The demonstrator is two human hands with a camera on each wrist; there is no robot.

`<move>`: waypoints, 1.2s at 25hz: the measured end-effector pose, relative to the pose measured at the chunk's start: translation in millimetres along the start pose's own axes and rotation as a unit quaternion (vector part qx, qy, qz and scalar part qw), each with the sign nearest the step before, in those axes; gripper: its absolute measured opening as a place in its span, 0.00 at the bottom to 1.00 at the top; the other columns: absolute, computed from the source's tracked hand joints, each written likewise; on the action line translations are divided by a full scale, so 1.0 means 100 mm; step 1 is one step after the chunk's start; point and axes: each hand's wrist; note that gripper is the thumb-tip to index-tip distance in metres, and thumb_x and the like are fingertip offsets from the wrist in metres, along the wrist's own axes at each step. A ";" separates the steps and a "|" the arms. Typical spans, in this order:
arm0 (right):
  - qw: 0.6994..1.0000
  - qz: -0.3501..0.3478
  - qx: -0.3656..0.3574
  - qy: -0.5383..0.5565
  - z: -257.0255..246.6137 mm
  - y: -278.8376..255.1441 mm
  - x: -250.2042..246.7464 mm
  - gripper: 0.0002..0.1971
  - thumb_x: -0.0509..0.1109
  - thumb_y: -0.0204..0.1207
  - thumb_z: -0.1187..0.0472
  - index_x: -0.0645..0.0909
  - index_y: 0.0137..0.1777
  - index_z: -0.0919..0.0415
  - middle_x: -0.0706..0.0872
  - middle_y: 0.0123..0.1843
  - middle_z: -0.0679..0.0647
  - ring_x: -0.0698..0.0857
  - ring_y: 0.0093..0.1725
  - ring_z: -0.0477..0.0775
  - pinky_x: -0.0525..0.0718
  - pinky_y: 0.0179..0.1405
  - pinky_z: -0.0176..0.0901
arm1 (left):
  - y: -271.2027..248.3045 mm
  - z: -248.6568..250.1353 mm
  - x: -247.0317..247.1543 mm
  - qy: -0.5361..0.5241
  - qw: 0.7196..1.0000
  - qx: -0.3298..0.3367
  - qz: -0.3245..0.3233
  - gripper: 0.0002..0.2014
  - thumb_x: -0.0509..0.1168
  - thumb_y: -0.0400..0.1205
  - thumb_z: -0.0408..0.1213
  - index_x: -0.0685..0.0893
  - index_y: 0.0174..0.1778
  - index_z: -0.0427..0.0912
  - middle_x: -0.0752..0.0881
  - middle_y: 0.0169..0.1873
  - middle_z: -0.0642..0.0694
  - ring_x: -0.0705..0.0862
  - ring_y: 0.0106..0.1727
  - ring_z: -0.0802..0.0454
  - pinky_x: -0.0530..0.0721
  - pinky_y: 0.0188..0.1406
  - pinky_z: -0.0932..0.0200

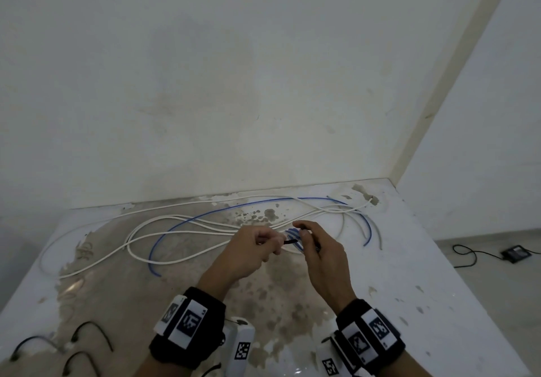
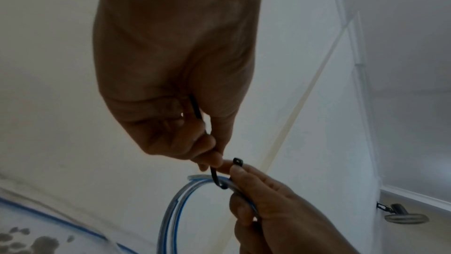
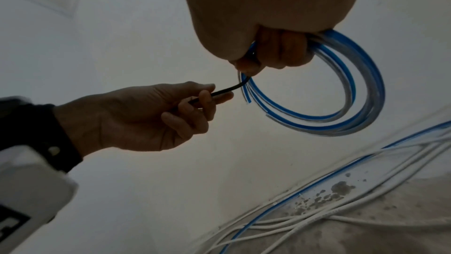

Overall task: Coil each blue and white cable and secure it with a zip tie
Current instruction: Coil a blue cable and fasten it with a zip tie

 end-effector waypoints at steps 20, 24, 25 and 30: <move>0.980 0.048 0.025 0.191 -0.02 0.18 0.02 0.11 0.71 0.83 0.63 0.89 0.61 0.51 0.91 0.53 0.44 0.88 0.56 0.43 0.85 0.48 0.34 | 0.07 0.02 0.13 0.133 0.984 0.096 -0.063 0.22 0.50 0.90 0.45 0.79 0.31 0.47 0.75 0.41 0.45 0.78 0.44 0.55 0.74 0.53 0.61; 0.979 0.027 0.016 0.203 -0.04 0.20 0.03 0.12 0.70 0.83 0.64 0.89 0.61 0.51 0.90 0.53 0.47 0.88 0.55 0.42 0.83 0.47 0.30 | 0.11 0.08 0.09 0.136 0.985 0.070 -0.075 0.23 0.50 0.90 0.44 0.78 0.29 0.46 0.73 0.41 0.46 0.75 0.41 0.59 0.72 0.51 0.62; 0.979 0.022 0.010 0.200 -0.05 0.20 0.02 0.12 0.70 0.84 0.65 0.89 0.61 0.51 0.90 0.53 0.47 0.88 0.55 0.42 0.83 0.47 0.29 | 0.12 0.09 0.08 0.140 0.985 0.065 -0.080 0.23 0.50 0.89 0.44 0.78 0.29 0.46 0.73 0.40 0.47 0.74 0.40 0.61 0.71 0.50 0.62; 0.984 0.003 -0.015 0.179 -0.02 0.23 0.02 0.13 0.69 0.84 0.65 0.89 0.63 0.53 0.90 0.53 0.45 0.87 0.55 0.44 0.80 0.47 0.27 | 0.14 0.11 0.07 0.145 0.983 0.057 -0.092 0.23 0.49 0.89 0.44 0.76 0.29 0.46 0.71 0.39 0.49 0.72 0.37 0.63 0.70 0.49 0.62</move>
Point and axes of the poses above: each hand's wrist, its own y-axis towards the middle knuckle, its own x-axis out of the palm, z = x × y
